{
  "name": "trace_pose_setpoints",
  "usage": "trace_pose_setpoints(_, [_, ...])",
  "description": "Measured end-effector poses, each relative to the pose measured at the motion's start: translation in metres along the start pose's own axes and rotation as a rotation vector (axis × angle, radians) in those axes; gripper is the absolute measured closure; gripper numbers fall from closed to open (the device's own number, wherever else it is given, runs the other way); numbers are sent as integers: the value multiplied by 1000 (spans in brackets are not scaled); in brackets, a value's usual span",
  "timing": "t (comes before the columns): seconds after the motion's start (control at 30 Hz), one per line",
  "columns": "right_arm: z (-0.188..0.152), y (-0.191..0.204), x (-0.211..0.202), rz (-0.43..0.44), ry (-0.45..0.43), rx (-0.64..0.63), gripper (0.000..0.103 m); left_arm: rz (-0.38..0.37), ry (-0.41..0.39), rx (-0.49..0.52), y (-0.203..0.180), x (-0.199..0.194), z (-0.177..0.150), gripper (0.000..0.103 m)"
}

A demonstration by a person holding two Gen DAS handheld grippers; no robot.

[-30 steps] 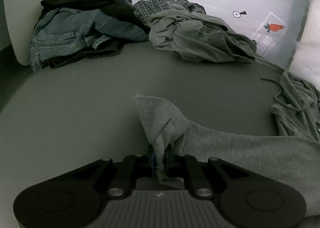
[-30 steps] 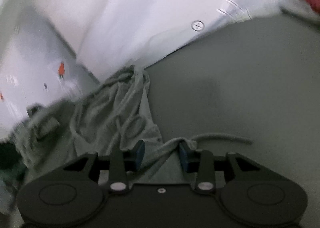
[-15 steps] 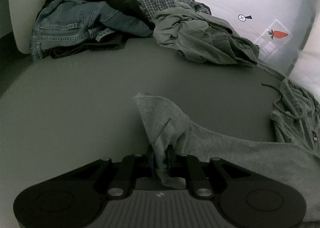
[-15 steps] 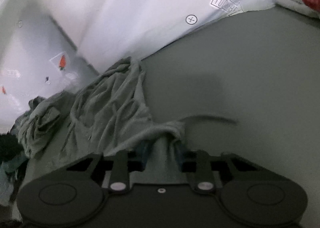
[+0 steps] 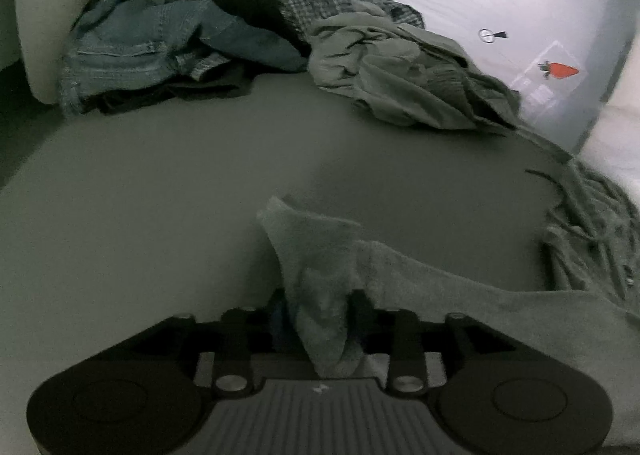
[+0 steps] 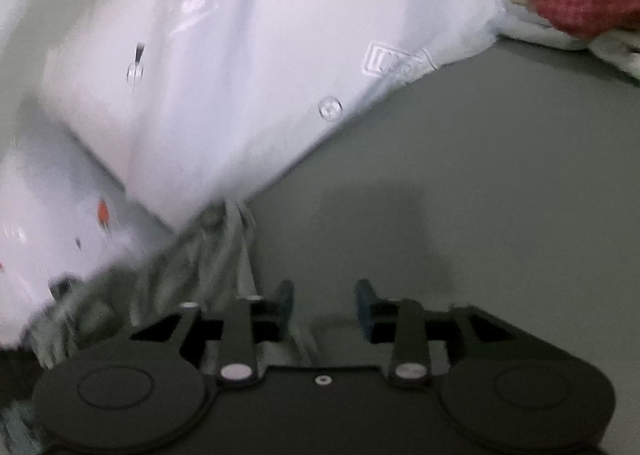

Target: Fold clothes

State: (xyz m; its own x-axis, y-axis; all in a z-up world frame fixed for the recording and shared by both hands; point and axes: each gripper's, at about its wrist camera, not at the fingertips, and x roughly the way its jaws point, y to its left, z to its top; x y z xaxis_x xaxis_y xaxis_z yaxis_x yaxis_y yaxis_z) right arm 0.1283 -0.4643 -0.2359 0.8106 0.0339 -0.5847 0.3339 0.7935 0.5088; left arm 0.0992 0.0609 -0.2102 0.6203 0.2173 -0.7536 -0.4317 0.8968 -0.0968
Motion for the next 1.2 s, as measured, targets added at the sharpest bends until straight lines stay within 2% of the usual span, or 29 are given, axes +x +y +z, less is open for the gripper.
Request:
trace_pose_setpoints(0.07, [-18, 2, -10, -33, 31, -32, 62, 12, -7, -34, 1, 0, 0, 63])
trace_pose_setpoints(0.17, [-38, 3, -26, -61, 48, -47, 62, 0, -26, -82, 3, -2, 2, 96])
trace_pose_setpoints(0.23, [-49, 2, -37, -70, 53, -44, 62, -37, -47, -97, 1, -8, 4, 97])
trace_pose_setpoints(0.33, [-58, 1, -49, -78, 49, -31, 62, -156, -77, -112, -13, -22, 8, 97])
trace_pose_setpoints(0.43, [-61, 1, -53, -54, 48, -6, 62, -352, -76, -72, -51, -37, 7, 98])
trace_pose_setpoints(0.5, [-63, 1, -54, -50, 49, 2, 62, -480, -42, -8, -86, -43, -1, 95])
trace_pose_setpoints(0.53, [-64, 1, -55, -49, 51, 5, 62, -518, -15, 45, -105, -43, -8, 93])
trace_pose_setpoints(0.57, [-65, 1, -56, -45, 51, 13, 62, -556, 11, 99, -123, -44, -16, 85])
trace_pose_setpoints(0.6, [-66, 1, -58, -39, 52, 22, 61, -575, 37, 154, -140, -43, -24, 72])
trace_pose_setpoints(0.67, [-68, 3, -60, -22, 54, 34, 61, -555, 72, 239, -161, -43, -41, 63])
trace_pose_setpoints(0.8, [-71, 17, -64, 31, 49, 14, 62, -554, 80, 263, -156, -52, -54, 50])
trace_pose_setpoints(0.87, [-74, 27, -64, 63, 47, -8, 62, -548, 78, 252, -146, -56, -54, 49])
trace_pose_setpoints(0.97, [-81, 44, -58, 90, 58, -54, 64, -487, 50, 259, -129, -57, -53, 49])
trace_pose_setpoints(1.07, [-84, 65, -55, 56, 44, -144, 63, -380, 33, 237, -111, -53, -46, 49])
trace_pose_setpoints(1.2, [-87, 84, -55, -139, -10, -253, 63, -248, 37, 236, -96, -41, -43, 49])
